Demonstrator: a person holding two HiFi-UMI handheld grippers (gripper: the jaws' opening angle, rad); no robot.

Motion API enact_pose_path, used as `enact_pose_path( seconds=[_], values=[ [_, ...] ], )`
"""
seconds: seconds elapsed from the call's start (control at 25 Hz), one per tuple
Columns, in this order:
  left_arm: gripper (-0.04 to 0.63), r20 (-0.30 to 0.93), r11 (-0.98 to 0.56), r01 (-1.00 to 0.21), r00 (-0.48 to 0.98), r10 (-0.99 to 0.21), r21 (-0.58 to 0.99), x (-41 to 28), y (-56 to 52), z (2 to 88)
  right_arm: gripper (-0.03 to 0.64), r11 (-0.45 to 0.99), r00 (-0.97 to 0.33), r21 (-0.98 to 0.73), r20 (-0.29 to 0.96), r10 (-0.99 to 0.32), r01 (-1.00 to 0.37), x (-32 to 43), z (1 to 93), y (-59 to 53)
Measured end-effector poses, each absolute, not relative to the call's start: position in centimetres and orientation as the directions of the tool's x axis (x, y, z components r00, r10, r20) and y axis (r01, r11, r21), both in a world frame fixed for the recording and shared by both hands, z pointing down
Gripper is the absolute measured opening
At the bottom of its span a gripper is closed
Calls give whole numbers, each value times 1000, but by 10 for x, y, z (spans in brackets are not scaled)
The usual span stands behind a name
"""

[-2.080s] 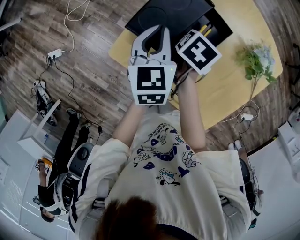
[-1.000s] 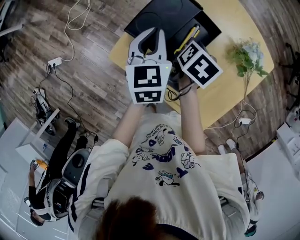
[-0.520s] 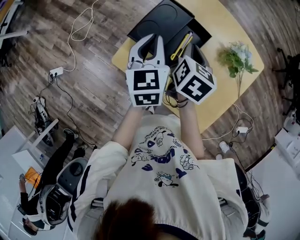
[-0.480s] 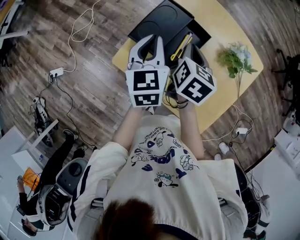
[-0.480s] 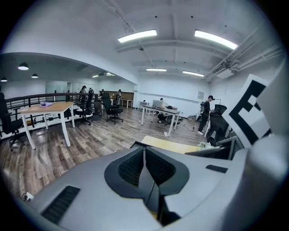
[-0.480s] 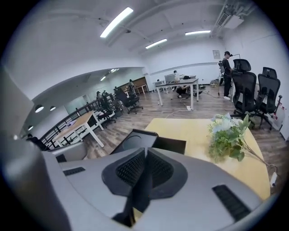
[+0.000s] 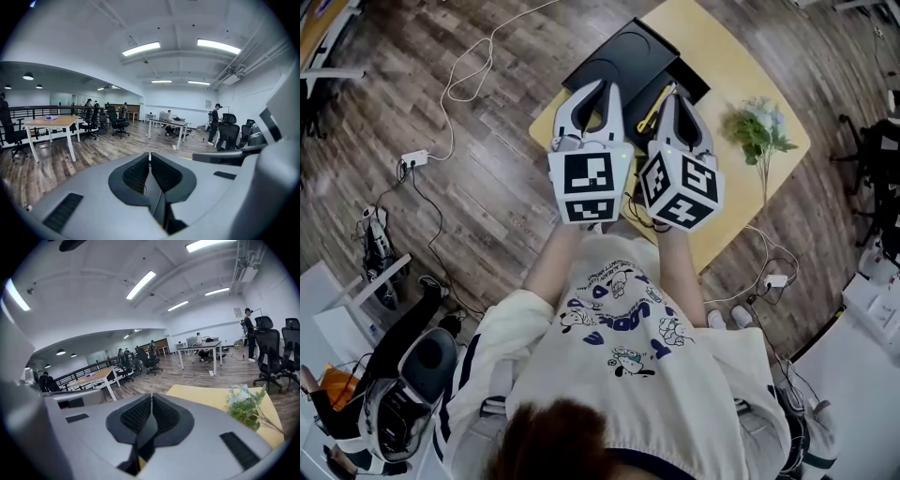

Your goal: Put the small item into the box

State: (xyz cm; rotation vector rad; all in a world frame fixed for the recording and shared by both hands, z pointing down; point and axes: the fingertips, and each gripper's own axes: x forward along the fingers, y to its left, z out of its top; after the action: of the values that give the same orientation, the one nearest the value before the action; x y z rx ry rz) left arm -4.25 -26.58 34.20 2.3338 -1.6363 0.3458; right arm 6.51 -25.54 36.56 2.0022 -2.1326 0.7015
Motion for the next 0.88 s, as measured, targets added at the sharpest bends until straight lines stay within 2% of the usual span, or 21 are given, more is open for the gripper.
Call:
enact_pose_path(
  seconds=[0.16, 0.36, 0.88],
  values=[
    [28, 306, -324, -944, 328, -894, 66, -41, -259, 328, 33, 56, -113, -179, 326, -939, -982, 63, 343, -250],
    [28, 264, -313, -948, 317, -911, 57, -42, -253, 313, 32, 90, -138, -184, 266, -954, -979, 60, 324, -244],
    [28, 213, -296, -955, 295, -931, 30, -54, -239, 294, 32, 144, -187, -192, 226, -956, -971, 43, 316, -231]
  ],
)
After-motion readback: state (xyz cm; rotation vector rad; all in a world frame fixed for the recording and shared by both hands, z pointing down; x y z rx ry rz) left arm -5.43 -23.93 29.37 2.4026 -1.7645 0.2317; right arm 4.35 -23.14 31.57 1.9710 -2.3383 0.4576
